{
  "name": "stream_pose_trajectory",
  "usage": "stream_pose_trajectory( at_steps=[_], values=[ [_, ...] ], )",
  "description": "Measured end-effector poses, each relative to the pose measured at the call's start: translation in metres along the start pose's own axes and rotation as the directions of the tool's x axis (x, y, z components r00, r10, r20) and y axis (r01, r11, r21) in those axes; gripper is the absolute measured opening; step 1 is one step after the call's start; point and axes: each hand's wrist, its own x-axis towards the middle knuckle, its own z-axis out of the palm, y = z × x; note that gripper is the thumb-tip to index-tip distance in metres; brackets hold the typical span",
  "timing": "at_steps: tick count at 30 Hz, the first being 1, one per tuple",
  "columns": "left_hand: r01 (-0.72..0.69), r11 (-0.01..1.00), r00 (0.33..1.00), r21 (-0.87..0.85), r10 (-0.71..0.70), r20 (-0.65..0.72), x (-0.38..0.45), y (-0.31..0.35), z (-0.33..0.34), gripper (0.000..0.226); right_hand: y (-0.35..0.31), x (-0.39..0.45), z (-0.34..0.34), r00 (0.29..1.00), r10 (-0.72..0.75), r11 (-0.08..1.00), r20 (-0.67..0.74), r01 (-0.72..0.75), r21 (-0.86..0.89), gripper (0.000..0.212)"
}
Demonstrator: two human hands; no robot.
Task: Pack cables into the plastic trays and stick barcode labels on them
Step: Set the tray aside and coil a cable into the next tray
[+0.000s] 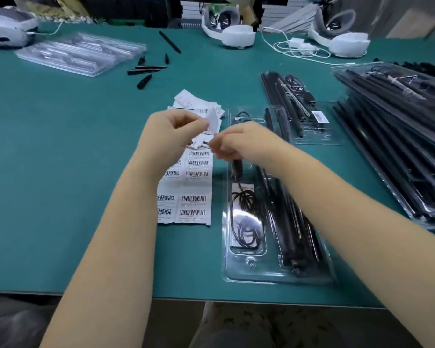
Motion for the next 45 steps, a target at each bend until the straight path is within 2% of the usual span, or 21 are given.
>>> stream_pose_trajectory(
  at_steps=[1, 2, 4, 7, 9, 14, 16, 19, 22, 24, 26, 27, 28, 30, 32, 33, 34, 36, 38, 42, 45],
  values=[
    [-0.112, 0.986, 0.991, 0.123, 0.120, -0.061, 0.000, -0.001, 0.007, 0.013, 0.002, 0.002, -0.007, 0.996, 0.067, 0.997, -0.059, -0.064, 0.053, 0.020],
    [-0.235, 0.931, 0.958, 0.280, 0.270, -0.094, -0.002, -0.002, 0.013, 0.011, 0.003, 0.002, -0.015, 0.984, 0.134, 0.986, -0.116, -0.120, 0.118, 0.022],
    [-0.419, 0.765, 0.847, 0.488, 0.524, -0.094, -0.007, 0.000, 0.025, 0.008, 0.007, 0.002, -0.031, 0.958, 0.199, 0.963, -0.204, -0.153, 0.222, 0.035],
    [-0.529, 0.620, 0.732, 0.579, 0.679, -0.058, -0.011, 0.002, 0.041, 0.007, 0.015, 0.000, -0.048, 0.946, 0.176, 0.980, -0.273, -0.143, 0.136, 0.039],
    [-0.549, 0.562, 0.702, 0.619, 0.711, -0.023, -0.013, 0.003, 0.051, 0.008, 0.018, 0.000, -0.051, 0.958, 0.105, 0.994, -0.269, -0.090, 0.067, 0.039],
    [-0.542, 0.536, 0.698, 0.647, 0.716, -0.008, -0.011, 0.002, 0.059, 0.008, 0.027, -0.004, -0.050, 0.970, 0.060, 0.998, -0.237, -0.053, 0.037, 0.059],
    [-0.544, 0.525, 0.703, 0.654, 0.711, 0.014, -0.011, 0.001, 0.062, 0.009, 0.035, -0.004, -0.046, 0.967, 0.053, 0.998, -0.250, -0.041, 0.052, 0.054],
    [-0.561, 0.523, 0.707, 0.642, 0.706, 0.042, -0.011, -0.001, 0.066, 0.009, 0.043, -0.003, -0.040, 0.943, 0.104, 0.976, -0.317, -0.036, 0.214, 0.035],
    [-0.574, 0.492, 0.688, 0.655, 0.723, 0.059, -0.009, -0.003, 0.068, 0.010, 0.045, -0.006, -0.035, 0.921, 0.159, 0.904, -0.356, 0.009, 0.427, 0.049],
    [-0.575, 0.473, 0.679, 0.667, 0.731, 0.068, -0.009, -0.005, 0.070, 0.010, 0.050, -0.009, -0.030, 0.889, 0.088, 0.947, -0.450, 0.065, 0.314, 0.045],
    [-0.580, 0.448, 0.665, 0.680, 0.743, 0.078, -0.011, -0.006, 0.073, 0.010, 0.056, -0.011, -0.026, 0.849, -0.019, 0.988, -0.528, 0.099, 0.123, 0.020],
    [-0.587, 0.454, 0.666, 0.670, 0.742, 0.081, -0.011, -0.007, 0.075, 0.009, 0.058, -0.011, -0.025, 0.836, -0.033, 0.990, -0.547, 0.103, 0.097, 0.013],
    [-0.589, 0.500, 0.694, 0.634, 0.715, 0.081, -0.011, -0.007, 0.076, 0.007, 0.060, -0.011, -0.026, 0.826, -0.028, 0.986, -0.564, 0.115, 0.121, 0.013],
    [-0.496, 0.720, 0.839, 0.485, 0.542, 0.055, -0.011, -0.005, 0.078, 0.011, 0.063, -0.010, -0.028, 0.806, 0.023, 0.950, -0.591, 0.167, 0.265, 0.016],
    [-0.246, 0.940, 0.968, 0.236, 0.248, 0.021, -0.010, -0.001, 0.078, 0.024, 0.063, -0.010, -0.033, 0.790, 0.102, 0.863, -0.605, 0.233, 0.449, 0.017],
    [-0.093, 0.987, 0.996, 0.127, 0.093, 0.010, -0.006, -0.002, 0.078, 0.032, 0.063, -0.011, -0.036, 0.787, 0.154, 0.793, -0.598, 0.262, 0.550, 0.018],
    [0.044, 0.995, 0.999, 0.091, -0.045, 0.010, 0.001, -0.002, 0.078, 0.041, 0.063, -0.011, -0.039, 0.788, 0.203, 0.710, -0.581, 0.290, 0.641, 0.019],
    [0.247, 0.954, 0.965, 0.170, -0.258, 0.043, 0.022, 0.000, 0.077, 0.053, 0.062, -0.013, -0.044, 0.790, 0.282, 0.550, -0.544, 0.331, 0.766, 0.019],
    [0.394, 0.907, 0.912, 0.150, -0.406, 0.059, 0.047, 0.006, 0.077, 0.047, 0.062, -0.014, -0.047, 0.790, 0.332, 0.455, -0.515, 0.344, 0.821, 0.016],
    [0.534, 0.845, 0.842, -0.015, -0.530, 0.101, 0.075, 0.008, 0.077, 0.023, 0.062, -0.017, -0.049, 0.818, 0.331, 0.395, -0.470, 0.332, 0.857, 0.012],
    [0.532, 0.846, 0.846, -0.043, -0.529, 0.066, 0.078, -0.001, 0.082, 0.028, 0.061, -0.018, -0.051, 0.880, 0.284, 0.408, -0.382, 0.249, 0.878, 0.015]
  ],
)
